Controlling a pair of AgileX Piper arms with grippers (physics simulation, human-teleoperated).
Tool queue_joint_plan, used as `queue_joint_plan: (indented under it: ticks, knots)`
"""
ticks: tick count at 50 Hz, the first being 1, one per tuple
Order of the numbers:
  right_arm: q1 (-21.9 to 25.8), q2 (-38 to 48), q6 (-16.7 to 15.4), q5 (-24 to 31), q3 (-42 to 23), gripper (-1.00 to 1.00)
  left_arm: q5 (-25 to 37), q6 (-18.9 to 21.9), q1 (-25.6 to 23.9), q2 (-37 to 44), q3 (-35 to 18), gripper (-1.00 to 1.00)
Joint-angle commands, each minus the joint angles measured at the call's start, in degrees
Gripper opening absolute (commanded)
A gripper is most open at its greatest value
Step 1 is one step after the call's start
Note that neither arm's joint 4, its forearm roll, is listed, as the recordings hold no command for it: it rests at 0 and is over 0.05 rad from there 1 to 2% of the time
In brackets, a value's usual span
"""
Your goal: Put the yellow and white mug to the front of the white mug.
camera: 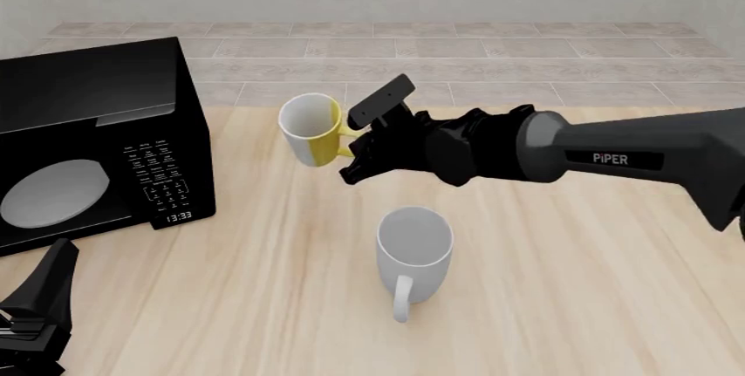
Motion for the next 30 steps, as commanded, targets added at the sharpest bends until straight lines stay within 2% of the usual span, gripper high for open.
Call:
queue_joint_plan:
  ticks: [1,30]
  knots:
    - [-1.4,-6.1,0.0,-1.2,4.2,-1.0,0.0,0.0,0.0,0.0,0.0,1.0]
    - [-9.5,-10.1,1.9,-6.7,13.6,-1.0,0.0,0.0,0.0,0.0,0.0,1.0]
